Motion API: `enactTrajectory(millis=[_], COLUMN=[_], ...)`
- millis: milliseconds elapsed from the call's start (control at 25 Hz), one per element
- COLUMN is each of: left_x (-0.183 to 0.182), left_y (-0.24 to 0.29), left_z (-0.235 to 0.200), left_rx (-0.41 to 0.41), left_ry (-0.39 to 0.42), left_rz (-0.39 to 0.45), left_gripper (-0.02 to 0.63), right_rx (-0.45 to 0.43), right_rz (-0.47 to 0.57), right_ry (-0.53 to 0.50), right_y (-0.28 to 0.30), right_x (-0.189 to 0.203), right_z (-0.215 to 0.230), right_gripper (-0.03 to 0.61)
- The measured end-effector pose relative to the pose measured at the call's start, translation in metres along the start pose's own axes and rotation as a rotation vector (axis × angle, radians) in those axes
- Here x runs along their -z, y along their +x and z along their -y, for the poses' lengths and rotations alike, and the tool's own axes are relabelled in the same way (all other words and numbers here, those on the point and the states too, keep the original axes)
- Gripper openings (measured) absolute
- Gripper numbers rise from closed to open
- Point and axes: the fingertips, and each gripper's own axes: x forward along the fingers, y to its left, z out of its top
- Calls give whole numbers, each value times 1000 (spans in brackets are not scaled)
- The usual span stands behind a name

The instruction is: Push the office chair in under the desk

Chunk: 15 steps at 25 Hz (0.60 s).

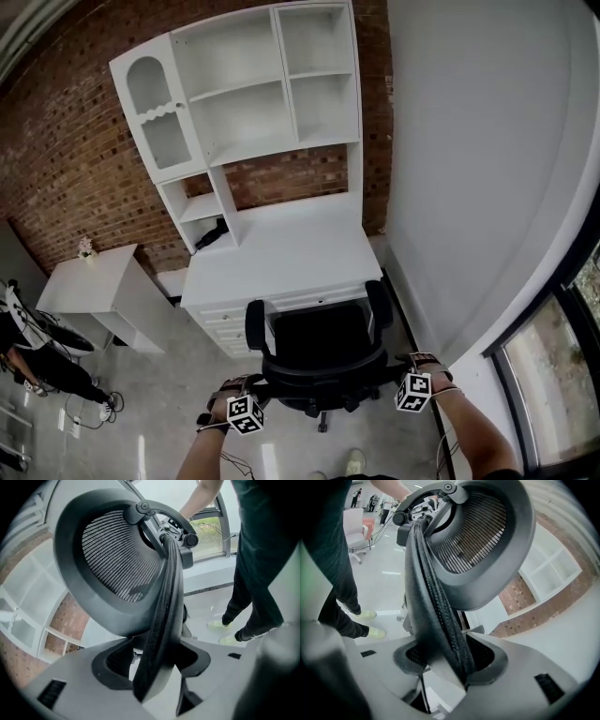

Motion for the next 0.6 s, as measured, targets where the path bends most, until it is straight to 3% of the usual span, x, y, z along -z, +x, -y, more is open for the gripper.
enactTrajectory(millis=[240, 600], left_x=[-3, -25], left_y=[-25, -81], left_z=[-3, -2], left_rx=[-7, -26], left_ry=[-3, -223], left_rz=[12, 165], left_gripper=[236, 233], right_rx=[40, 99], right_rz=[-16, 24], right_ry=[46, 298], right_y=[-24, -83], right_x=[7, -3], right_z=[8, 15], right_gripper=[212, 219])
